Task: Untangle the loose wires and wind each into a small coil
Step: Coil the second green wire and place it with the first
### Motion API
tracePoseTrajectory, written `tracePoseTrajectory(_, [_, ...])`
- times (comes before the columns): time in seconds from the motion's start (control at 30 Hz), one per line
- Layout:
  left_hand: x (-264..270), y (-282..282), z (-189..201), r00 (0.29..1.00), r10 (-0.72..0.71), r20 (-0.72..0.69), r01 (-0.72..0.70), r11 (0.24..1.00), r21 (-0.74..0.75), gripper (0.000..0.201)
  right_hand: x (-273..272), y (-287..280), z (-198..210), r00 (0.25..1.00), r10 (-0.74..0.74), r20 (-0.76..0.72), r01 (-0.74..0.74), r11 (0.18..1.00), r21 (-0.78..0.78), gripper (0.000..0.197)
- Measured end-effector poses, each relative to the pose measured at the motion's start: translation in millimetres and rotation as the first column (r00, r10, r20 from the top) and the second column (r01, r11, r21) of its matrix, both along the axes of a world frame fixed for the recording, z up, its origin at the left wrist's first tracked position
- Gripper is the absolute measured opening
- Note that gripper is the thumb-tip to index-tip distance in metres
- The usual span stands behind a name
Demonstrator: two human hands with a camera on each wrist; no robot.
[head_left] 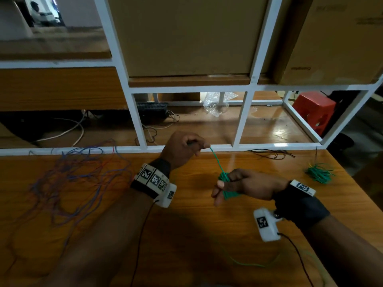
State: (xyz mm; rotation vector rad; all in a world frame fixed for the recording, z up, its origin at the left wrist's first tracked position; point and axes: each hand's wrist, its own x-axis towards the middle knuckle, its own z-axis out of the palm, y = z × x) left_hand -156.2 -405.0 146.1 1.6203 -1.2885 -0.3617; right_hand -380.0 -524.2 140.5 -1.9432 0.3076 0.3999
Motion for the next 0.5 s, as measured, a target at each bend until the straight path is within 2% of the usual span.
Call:
tracePoseTrajectory(0.03, [-0.7,-5.9,1.8,1.000,-0.017,-0.010,0.017,1.000,-0.002,0.010,1.5,3.3,-1.1,0.998,0.029,0.048,-0.033,0.994,0.101,0.048])
tracePoseTrajectory(0.1, [-2.7,-15.3,0.7,0.997,-0.042,-0.059,0.042,0.999,0.004,0.010,4.3,11.0,1.5,0.986,-0.010,0.168,-0.049,0.937,0.345,0.048])
tracePoseTrajectory(0.17, [-5.8,-20.1,-2.5,0.989,-0.016,-0.146,0.016,1.000,0.001,0.008,5.4,14.5,11.3,0.957,-0.165,0.238,-0.002,0.818,0.575,0.048])
tracePoseTrajectory(0.2, [-7.5,-20.0,-4.7,0.980,0.012,-0.197,-0.012,1.000,0.003,0.008,5.8,14.6,17.6,0.934,-0.240,0.266,0.022,0.779,0.626,0.048])
tracePoseTrajectory(0.33, [-15.1,-9.6,-22.6,0.895,0.121,-0.429,-0.141,0.990,-0.014,0.011,4.8,15.1,37.3,0.884,-0.269,0.383,-0.038,0.774,0.632,0.050])
tracePoseTrajectory(0.4, [-21.7,-4.5,-35.7,0.875,0.101,-0.474,-0.112,0.994,0.006,0.024,4.8,14.7,39.6,0.852,-0.334,0.404,-0.032,0.736,0.677,0.050])
tracePoseTrajectory(0.43, [-26.6,-4.2,-42.0,0.876,0.092,-0.473,-0.090,0.996,0.028,0.025,7.1,13.5,38.5,0.819,-0.393,0.419,-0.007,0.722,0.692,0.050])
tracePoseTrajectory(0.5, [-39.4,-2.1,-49.1,0.863,0.075,-0.499,-0.063,0.997,0.041,0.013,13.4,9.4,38.0,0.713,-0.519,0.471,0.085,0.731,0.677,0.047])
